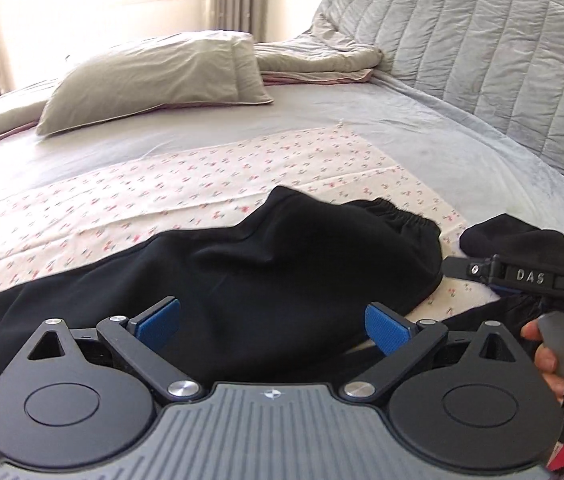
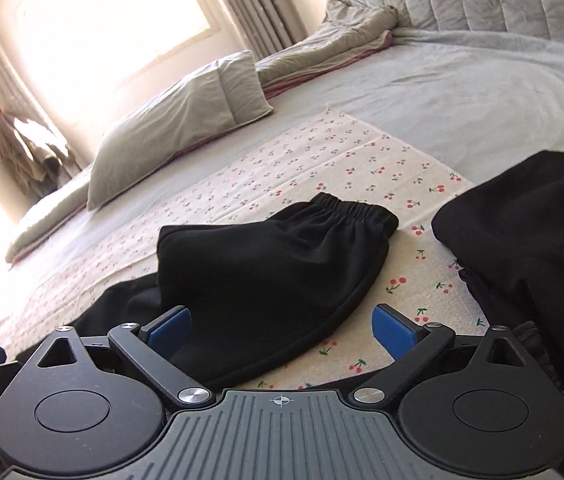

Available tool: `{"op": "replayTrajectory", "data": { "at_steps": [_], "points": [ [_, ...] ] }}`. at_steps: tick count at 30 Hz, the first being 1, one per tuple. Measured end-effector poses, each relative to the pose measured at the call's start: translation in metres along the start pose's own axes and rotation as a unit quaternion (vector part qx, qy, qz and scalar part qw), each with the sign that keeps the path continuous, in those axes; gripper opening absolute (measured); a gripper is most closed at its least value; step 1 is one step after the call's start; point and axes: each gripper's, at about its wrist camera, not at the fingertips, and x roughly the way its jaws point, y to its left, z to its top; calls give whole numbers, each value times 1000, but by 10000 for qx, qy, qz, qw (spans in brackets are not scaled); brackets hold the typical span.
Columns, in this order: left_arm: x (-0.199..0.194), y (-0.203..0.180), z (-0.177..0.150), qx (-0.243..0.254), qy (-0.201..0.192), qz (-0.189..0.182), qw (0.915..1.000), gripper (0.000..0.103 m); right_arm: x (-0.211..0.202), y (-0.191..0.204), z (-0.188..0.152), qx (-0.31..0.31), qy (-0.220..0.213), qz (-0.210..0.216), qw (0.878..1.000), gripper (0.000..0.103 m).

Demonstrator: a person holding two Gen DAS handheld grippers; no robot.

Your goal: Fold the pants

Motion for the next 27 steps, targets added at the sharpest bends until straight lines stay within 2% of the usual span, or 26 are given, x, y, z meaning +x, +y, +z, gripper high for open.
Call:
{"op": "replayTrajectory", "data": {
  "at_steps": [4, 9, 13, 16, 18, 20, 22, 23, 25, 26, 27],
  "points": [
    [50, -15, 39, 215, 96, -443, 9987, 89, 20, -30, 10, 477, 64, 80, 9988, 83],
    [126, -34, 79, 482, 620, -915, 9927, 76, 47, -56, 15, 721, 131, -90, 9973, 67],
    [188, -53, 99, 793, 1008, -1152, 9850, 68, 64, -57, 16, 510, 77, -207, 9985, 54],
    [230, -66, 108, 1013, 1309, -1330, 9772, 62, 68, -57, 17, 353, -37, -256, 9990, 48],
    [254, -68, 112, 1049, 1542, -1478, 9713, 50, 71, -57, 18, 359, -92, -286, 9989, 45],
    [270, -68, 115, 981, 1703, -1644, 9666, 48, 75, -58, 20, 393, -149, -279, 9987, 44],
    [277, -66, 119, 895, 1675, -1783, 9655, 46, 78, -58, 21, 369, -207, -295, 9987, 42],
    [277, -64, 119, 840, 1666, -1842, 9650, 41, 80, -57, 21, 309, -251, -336, 9986, 41],
    [277, -61, 120, 724, 1671, -1955, 9636, 20, 82, -53, 20, 155, -325, -452, 9983, 32],
    [278, -59, 118, 634, 1725, -2030, 9618, 3, 83, -51, 20, 63, -359, -537, 9979, 28],
    [277, -57, 116, 572, 1741, -2034, 9618, 3, 84, -49, 19, -46, -380, -609, 9974, 20]
  ]
}}
